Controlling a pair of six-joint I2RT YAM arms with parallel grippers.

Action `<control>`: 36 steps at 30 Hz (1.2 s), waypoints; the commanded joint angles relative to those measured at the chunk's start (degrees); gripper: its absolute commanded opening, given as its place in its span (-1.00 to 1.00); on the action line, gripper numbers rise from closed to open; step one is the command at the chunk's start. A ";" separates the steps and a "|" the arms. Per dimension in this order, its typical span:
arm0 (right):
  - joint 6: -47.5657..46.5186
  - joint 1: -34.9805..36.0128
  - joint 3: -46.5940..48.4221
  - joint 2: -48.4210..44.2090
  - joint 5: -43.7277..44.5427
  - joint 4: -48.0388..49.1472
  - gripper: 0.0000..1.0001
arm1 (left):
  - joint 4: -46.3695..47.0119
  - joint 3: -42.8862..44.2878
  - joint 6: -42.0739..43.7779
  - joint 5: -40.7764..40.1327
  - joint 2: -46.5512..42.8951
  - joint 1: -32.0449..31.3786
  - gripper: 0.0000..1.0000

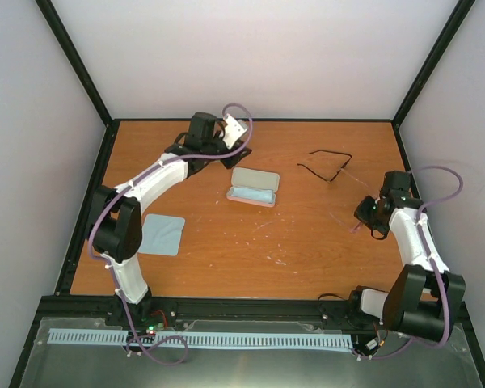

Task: Organize the sunglasses
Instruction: Pick up the sunglasses from the center of the board, then fold the sunglasses.

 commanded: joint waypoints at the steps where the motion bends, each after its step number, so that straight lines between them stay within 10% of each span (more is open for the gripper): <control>1: -6.28 0.92 -1.58 -5.04 -11.29 0.59 -0.95 | -2.00 7.46 -5.37 7.28 2.10 -0.01 -0.30; 18: -6.06 21.84 -0.51 -2.96 -29.66 16.01 -0.94 | 0.76 14.37 -15.52 15.72 3.56 -8.00 -0.35; 36: -4.62 25.97 9.61 7.35 -35.08 23.72 -0.94 | 4.02 8.90 -17.11 16.72 1.18 -11.51 -0.36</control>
